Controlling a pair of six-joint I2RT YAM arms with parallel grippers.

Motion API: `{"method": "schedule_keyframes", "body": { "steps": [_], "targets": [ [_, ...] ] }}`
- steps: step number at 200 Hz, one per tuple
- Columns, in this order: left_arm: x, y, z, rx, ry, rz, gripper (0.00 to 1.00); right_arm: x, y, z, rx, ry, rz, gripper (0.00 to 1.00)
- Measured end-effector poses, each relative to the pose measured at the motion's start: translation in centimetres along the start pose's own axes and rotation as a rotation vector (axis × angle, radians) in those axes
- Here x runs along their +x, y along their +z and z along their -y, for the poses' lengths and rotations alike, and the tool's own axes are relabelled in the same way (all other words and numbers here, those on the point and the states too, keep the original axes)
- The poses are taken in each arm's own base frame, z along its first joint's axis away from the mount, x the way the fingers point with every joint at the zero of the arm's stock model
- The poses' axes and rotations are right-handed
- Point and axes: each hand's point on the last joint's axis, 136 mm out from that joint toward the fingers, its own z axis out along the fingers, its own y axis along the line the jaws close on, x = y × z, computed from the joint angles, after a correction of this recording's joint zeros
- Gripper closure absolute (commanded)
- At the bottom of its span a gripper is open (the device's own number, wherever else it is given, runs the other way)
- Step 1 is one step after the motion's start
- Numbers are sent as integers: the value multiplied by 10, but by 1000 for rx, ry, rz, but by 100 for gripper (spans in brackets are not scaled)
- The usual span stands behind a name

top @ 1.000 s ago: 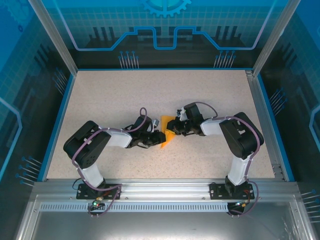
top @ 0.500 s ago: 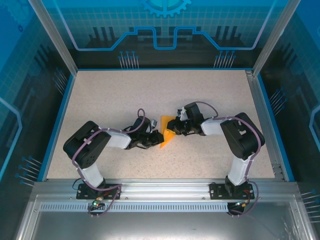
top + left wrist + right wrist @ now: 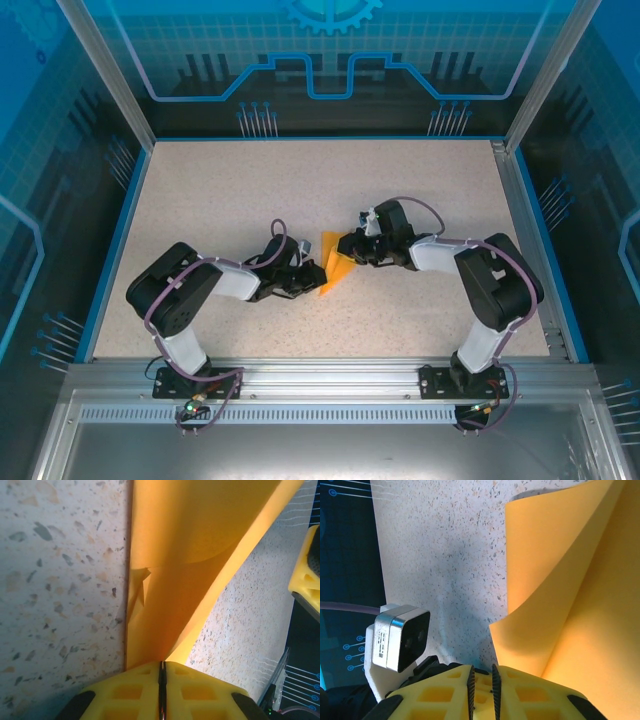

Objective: Fold a paper plane with a square sheet of paper (pick it up from the middle)
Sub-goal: Fourth fold the wing at the center of the table.

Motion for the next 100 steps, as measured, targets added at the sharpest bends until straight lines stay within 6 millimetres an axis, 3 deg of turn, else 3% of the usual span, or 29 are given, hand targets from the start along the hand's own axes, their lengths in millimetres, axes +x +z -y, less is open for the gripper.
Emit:
{"method": "schedule_keyframes", "body": {
  "steps": [100],
  "targets": [
    [1, -1, 9, 30, 48, -20, 71, 12, 19, 14, 23, 25, -66, 79]
  ]
}}
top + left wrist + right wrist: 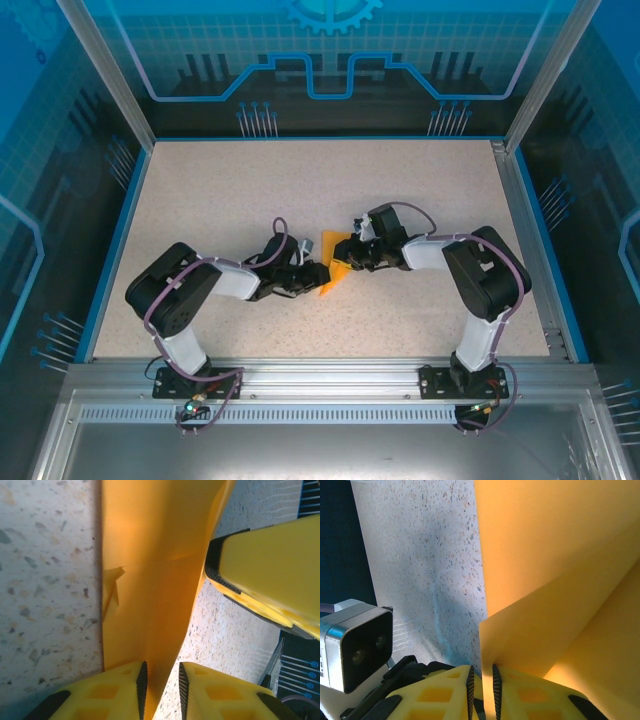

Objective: Fold a paper plane with a square sheet of paper (pick it up from the middle)
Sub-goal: Fourth fold the wing at the center of the table.

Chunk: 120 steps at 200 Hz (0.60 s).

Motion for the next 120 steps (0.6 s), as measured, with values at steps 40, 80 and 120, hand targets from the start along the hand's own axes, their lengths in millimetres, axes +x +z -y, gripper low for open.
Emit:
{"method": "schedule_keyframes", "body": {
  "steps": [40, 80, 120],
  "targets": [
    [-1, 1, 1, -22, 40, -20, 68, 0, 0, 0, 0, 0, 0, 79],
    [-3, 1, 1, -52, 81, -33, 70, 0, 0, 0, 0, 0, 0, 79],
    [-4, 1, -3, -81, 97, -29, 73, 0, 0, 0, -1, 0, -1, 79]
  ]
}}
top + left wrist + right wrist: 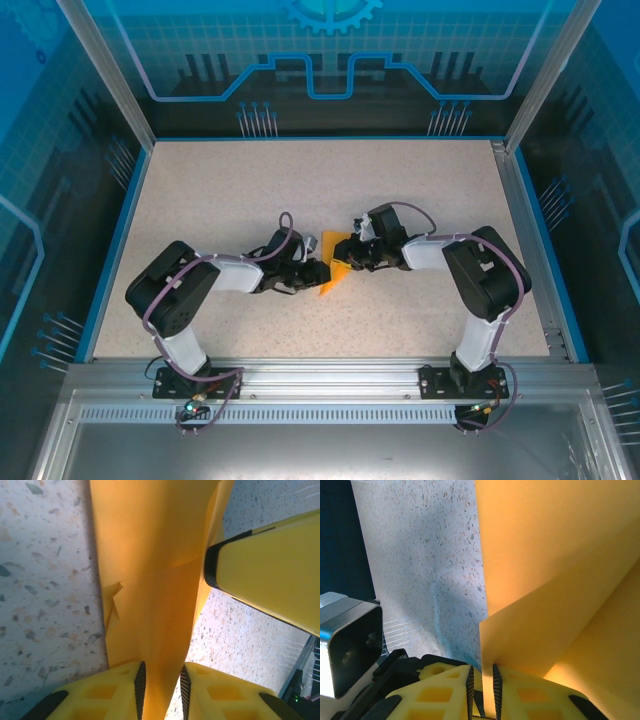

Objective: Fold a paper plane with a square sheet of paper (pick it up from the middle)
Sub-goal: Fourth fold the wing at the center of the table.

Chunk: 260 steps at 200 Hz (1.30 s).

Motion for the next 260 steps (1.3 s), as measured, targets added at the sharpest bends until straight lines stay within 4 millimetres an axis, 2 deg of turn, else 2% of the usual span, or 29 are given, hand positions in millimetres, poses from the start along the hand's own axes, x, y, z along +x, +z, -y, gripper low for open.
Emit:
{"method": "schedule_keyframes", "body": {
  "steps": [28, 55, 101, 150, 186, 210, 232, 260],
  "targets": [
    [0, 0, 0, -1, 7, 1, 71, -1, 0, -2, -2, -1, 1, 79],
    [0, 1, 3, 1, 20, -4, 70, -8, -1, -12, -22, -19, 13, 79],
    [-2, 6, 10, 1, 37, -15, 78, -8, -1, -13, -24, -21, 14, 79],
    [-2, 7, 4, -22, 29, -16, 90, -8, -1, -13, -26, -20, 12, 79],
    [-2, 7, 5, -21, 29, -12, 92, -7, -1, -12, -20, -20, 8, 79],
    [-4, 7, 6, -7, 32, 1, 93, -6, -8, -14, -14, -31, 17, 77],
    [-2, 6, 2, 17, 16, 7, 93, -5, -22, -17, -14, -49, 41, 77],
    [-2, 4, 0, 45, -22, 11, 93, -9, -32, -16, -8, -65, 68, 81]
  ]
}}
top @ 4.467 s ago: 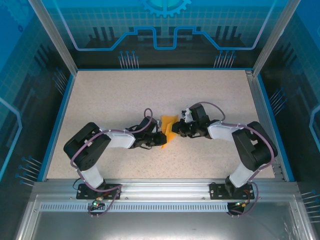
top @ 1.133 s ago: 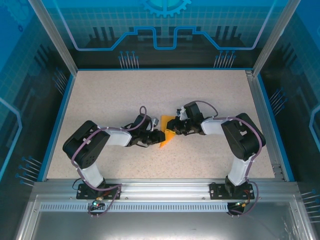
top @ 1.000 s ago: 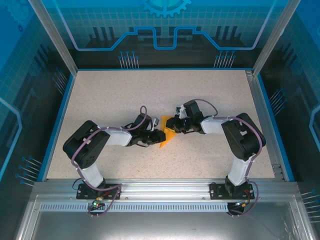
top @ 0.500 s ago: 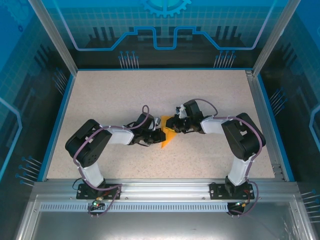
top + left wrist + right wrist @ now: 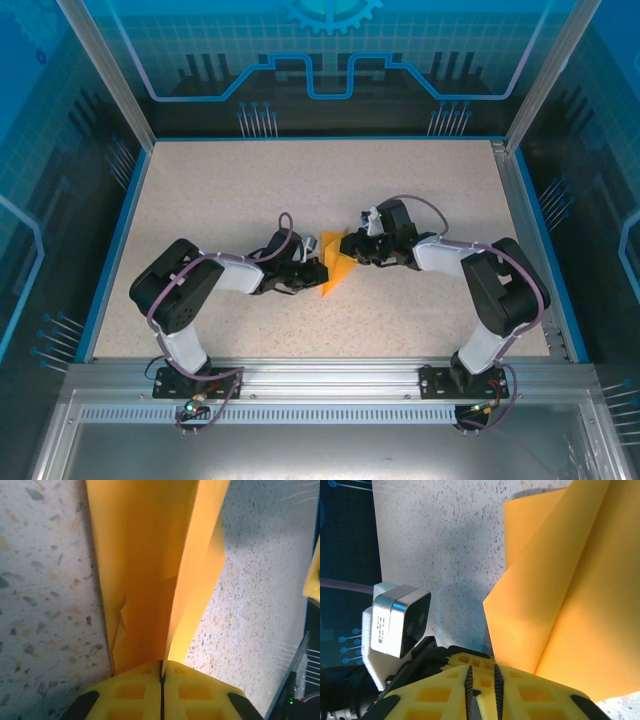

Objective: Fold a paper plane with a square sheet of paper (pick it up from the middle)
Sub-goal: Fourth fold the wing at the center of the table.

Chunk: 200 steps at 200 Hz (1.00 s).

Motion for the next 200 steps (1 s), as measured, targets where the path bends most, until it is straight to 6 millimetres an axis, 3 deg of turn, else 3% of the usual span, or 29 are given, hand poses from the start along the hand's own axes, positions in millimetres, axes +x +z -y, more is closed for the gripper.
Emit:
{"method": "schedule_keyframes", "body": {
  "steps": [47, 90, 133, 200],
  "targets": [
    [0, -1, 2, 27, -34, -7, 93, 6, 4, -1, 2, -18, -18, 83],
    [0, -3, 2, 46, -59, -22, 93, 18, 25, -4, 1, -33, -76, 85],
    [1, -3, -1, 59, -78, -47, 93, 9, 38, -10, -15, -31, -78, 87],
    [0, -2, -4, 85, -104, -85, 93, 5, 46, 4, 19, 9, -64, 86]
  ]
}}
